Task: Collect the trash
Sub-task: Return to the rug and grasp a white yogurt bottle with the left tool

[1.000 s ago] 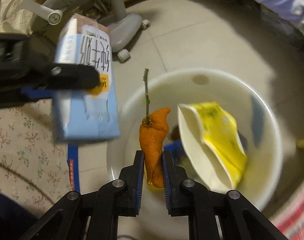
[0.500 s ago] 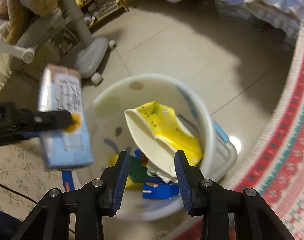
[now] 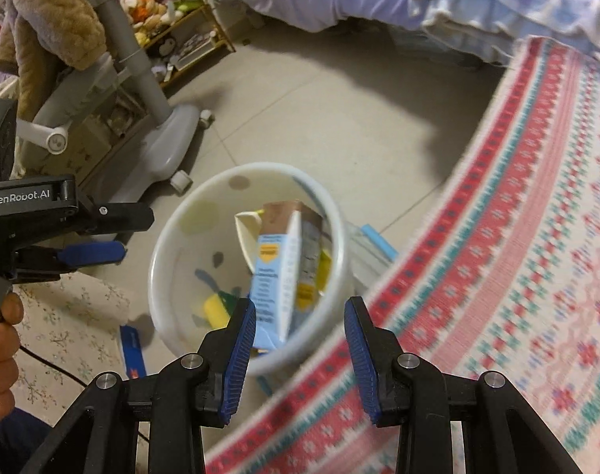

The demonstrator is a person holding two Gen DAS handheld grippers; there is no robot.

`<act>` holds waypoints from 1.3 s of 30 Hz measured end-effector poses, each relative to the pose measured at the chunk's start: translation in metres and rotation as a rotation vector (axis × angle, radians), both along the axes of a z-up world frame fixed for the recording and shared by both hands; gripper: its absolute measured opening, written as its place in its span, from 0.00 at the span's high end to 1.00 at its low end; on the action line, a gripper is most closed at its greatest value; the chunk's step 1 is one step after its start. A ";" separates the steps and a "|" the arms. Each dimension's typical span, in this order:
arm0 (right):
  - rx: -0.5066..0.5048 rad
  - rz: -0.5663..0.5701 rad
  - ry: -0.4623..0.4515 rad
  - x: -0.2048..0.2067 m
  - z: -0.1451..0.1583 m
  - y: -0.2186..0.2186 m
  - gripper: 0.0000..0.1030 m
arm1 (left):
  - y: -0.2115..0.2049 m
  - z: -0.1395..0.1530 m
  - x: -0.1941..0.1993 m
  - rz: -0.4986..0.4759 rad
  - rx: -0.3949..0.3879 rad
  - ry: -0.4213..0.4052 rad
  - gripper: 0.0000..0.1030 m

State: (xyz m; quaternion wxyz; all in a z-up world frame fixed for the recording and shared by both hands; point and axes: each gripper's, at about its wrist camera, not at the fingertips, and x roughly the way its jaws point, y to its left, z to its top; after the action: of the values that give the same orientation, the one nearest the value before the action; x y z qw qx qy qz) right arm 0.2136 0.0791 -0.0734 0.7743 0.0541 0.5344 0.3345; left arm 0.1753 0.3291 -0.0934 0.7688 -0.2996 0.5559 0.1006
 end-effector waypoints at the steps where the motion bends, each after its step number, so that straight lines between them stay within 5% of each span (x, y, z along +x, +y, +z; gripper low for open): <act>1: -0.004 -0.007 -0.003 -0.002 0.002 -0.006 0.60 | -0.005 0.002 -0.001 -0.006 -0.001 0.000 0.35; 14: -0.031 -0.091 -0.069 -0.033 0.049 -0.078 0.59 | -0.101 0.043 -0.024 -0.169 0.057 -0.073 0.35; 18: -0.096 -0.122 -0.109 -0.044 0.062 -0.115 0.50 | -0.135 0.045 -0.026 -0.225 0.033 -0.067 0.35; 27: -0.168 -0.262 -0.107 -0.053 0.065 -0.219 0.49 | -0.250 0.059 -0.025 -0.411 0.089 -0.093 0.35; 34: -0.237 -0.319 -0.130 -0.059 0.071 -0.271 0.47 | -0.349 0.049 0.001 -0.554 0.066 -0.116 0.35; 39: -0.366 -0.338 -0.148 -0.060 0.062 -0.304 0.43 | -0.415 0.036 0.041 -0.647 0.154 -0.142 0.35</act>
State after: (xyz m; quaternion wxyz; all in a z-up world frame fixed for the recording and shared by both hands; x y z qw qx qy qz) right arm 0.1534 -0.2249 -0.0117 0.8531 -0.0231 0.5113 0.1009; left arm 0.2167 -0.0858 -0.0569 0.8181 -0.0552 0.5579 -0.1280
